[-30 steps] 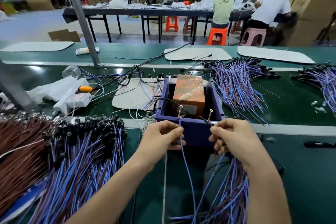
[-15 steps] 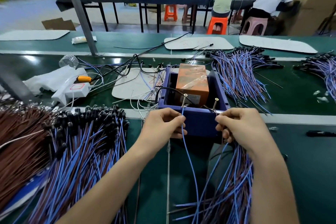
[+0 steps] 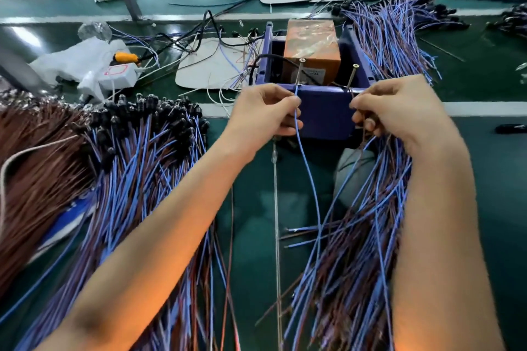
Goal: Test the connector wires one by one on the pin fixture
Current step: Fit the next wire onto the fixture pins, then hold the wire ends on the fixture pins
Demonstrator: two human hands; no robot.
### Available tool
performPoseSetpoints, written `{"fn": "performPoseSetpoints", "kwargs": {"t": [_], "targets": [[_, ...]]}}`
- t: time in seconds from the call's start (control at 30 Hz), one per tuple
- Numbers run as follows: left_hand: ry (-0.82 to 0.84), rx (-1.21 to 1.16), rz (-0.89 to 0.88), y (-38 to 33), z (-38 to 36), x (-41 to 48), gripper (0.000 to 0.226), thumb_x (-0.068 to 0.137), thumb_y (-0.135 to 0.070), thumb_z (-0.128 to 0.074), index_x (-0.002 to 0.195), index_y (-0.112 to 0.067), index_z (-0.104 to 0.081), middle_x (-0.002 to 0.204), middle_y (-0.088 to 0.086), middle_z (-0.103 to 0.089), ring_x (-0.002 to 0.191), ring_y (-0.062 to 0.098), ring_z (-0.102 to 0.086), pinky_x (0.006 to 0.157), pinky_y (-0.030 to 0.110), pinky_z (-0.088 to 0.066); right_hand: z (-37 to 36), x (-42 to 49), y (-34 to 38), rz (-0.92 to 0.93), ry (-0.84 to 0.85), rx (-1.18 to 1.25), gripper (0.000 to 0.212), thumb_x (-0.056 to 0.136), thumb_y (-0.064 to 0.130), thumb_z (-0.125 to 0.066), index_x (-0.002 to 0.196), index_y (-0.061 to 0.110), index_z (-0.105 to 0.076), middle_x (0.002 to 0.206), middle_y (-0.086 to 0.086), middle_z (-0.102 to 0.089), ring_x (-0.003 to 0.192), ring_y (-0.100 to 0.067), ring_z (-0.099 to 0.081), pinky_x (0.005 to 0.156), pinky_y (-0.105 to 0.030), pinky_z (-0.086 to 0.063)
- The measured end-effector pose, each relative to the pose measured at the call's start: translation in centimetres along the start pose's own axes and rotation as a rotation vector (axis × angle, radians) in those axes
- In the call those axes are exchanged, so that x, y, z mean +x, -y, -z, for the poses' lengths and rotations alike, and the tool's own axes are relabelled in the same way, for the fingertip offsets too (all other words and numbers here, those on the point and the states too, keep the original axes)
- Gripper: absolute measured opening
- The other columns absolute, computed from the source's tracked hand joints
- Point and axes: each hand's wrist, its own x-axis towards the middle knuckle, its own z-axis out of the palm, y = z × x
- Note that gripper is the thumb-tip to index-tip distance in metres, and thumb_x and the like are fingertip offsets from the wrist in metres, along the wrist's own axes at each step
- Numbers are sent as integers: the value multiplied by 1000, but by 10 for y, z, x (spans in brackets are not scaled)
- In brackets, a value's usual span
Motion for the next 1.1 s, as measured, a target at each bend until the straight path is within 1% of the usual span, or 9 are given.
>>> {"fn": "performPoseSetpoints", "kwargs": {"t": [0.1,0.23,0.37,0.6,0.83,0.93,1.0,1.03,1.1], "targets": [[-3,26,-30,1,1,0,5,92,-4,-58,88,-2,-61,66,5,-62,49,9,-64,47,18,-50,0,-1,0,-12,-3,-11,17,84,-2,-59,69,3,-63,43,1,-58,31,-7,-41,34,-15,-34],[-25,47,-25,5,2,2,10,91,-4,-59,82,-5,-62,67,5,-63,51,11,-66,49,19,-51,-2,-1,-1,-20,-4,-16,17,84,-2,-59,68,5,-62,45,-1,-58,31,-7,-42,34,-15,-35],[-31,62,-1,7,3,4,6,91,-6,-61,88,-1,-64,68,6,-64,53,12,-67,51,19,-52,0,0,-2,-21,-1,-25,16,85,0,-60,70,4,-63,56,-10,-60,32,-7,-43,35,-16,-37],[-23,81,-10,7,4,4,7,91,-5,-60,87,-1,-64,67,6,-63,51,11,-66,52,19,-53,1,0,-2,-18,-8,-42,16,83,-1,-61,69,5,-65,56,-9,-61,35,-9,-44,36,-17,-38],[-17,85,-4,7,4,3,7,91,-4,-60,87,0,-64,67,7,-63,51,12,-65,51,19,-53,5,-3,-2,-26,-5,-45,11,84,-1,-61,75,-1,-67,56,-9,-61,36,-9,-44,36,-16,-38],[74,103,29,1,8,0,9,91,-3,-60,83,-2,-63,67,8,-63,51,13,-65,52,21,-55,11,-3,-3,-46,-20,-79,13,85,0,-61,74,1,-68,56,-9,-61,38,-11,-45,35,-17,-38],[212,174,55,-4,14,-2,11,92,-6,-60,82,-7,-63,69,7,-65,55,13,-66,54,22,-56,18,-3,-4,-53,-59,-116,15,87,2,-60,73,6,-66,55,-7,-62,37,-11,-46,34,-18,-36],[281,215,53,-8,17,-4,11,92,-8,-60,81,-10,-63,71,5,-67,58,12,-66,54,22,-55,23,-4,-3,-57,-87,-108,14,89,3,-58,76,7,-64,54,-6,-62,35,-11,-47,33,-17,-35],[341,271,-10,-14,23,-8,12,93,-12,-60,82,-14,-63,73,1,-70,58,9,-61,51,19,-51,31,-7,1,-63,-151,19,12,96,6,-49,87,11,-56,52,-6,-62,32,-13,-51,31,-17,-35]]}}
